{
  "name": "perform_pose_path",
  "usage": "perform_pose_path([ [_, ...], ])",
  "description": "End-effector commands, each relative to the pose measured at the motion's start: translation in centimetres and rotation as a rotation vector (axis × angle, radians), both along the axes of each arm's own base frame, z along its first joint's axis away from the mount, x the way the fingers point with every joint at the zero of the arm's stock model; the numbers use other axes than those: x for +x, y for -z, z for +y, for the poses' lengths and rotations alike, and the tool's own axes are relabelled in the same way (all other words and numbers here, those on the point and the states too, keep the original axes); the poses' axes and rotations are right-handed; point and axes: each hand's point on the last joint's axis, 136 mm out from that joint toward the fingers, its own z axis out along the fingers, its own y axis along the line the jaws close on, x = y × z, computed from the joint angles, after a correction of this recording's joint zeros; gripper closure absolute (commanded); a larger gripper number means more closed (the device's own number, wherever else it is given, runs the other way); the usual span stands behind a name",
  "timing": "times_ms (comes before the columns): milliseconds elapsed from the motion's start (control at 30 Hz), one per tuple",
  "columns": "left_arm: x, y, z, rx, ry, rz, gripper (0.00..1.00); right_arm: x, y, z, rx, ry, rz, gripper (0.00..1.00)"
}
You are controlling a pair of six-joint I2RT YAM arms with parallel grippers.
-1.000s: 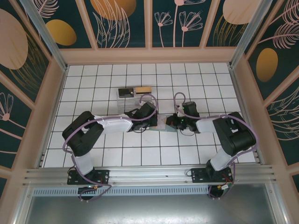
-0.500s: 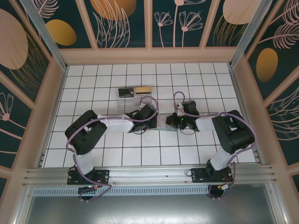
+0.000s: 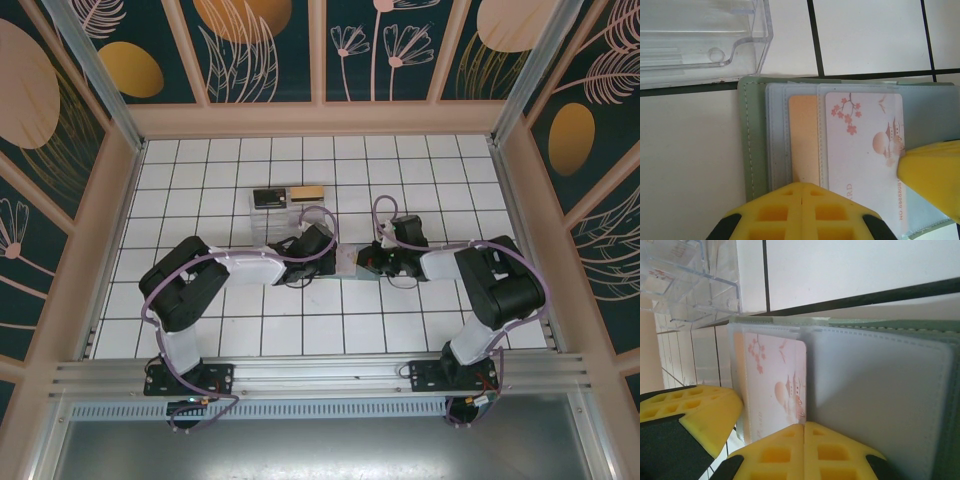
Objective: Take the credit cards out of the card holder
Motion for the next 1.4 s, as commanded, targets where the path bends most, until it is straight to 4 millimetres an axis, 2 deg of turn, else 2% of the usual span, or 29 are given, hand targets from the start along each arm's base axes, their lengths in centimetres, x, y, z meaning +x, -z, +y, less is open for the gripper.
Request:
perform_pose_path([
  [0, -1.5, 2.8, 2.4, 0.103, -0.02, 0.072, 1.0, -1.6, 0.8, -0.5, -0.018, 0.009, 0.039, 1.0],
  [133, -1.5, 2.8, 2.3, 0.101, -0.018, 0.073, 1.0, -1.9, 0.7, -0.7, -0.026, 0.015, 0.035, 1.0],
  [467, -1.5, 2.5, 2.3, 0.099, -0.013, 0.068, 1.0, 0.2, 0.3, -0.6, -0.045, 0.007, 0.012, 0.99],
  [867, -1.4, 2.5, 2.1, 0.09, -0.015, 0.068, 1.0, -1.3, 0.7, -0.6, -0.023, 0.035, 0.032, 0.99],
  [1200, -1.6, 2.6, 2.4, 0.095, -0.018, 0.068, 1.0, -0.6, 0.8, -1.2, -0.04, 0.027, 0.025, 0.99],
  [1367, -1.6, 2.7, 2.4, 0.096, -0.017, 0.071, 1.0, -0.9, 0.9, -1.6, -0.046, 0.031, 0.028, 0.99],
])
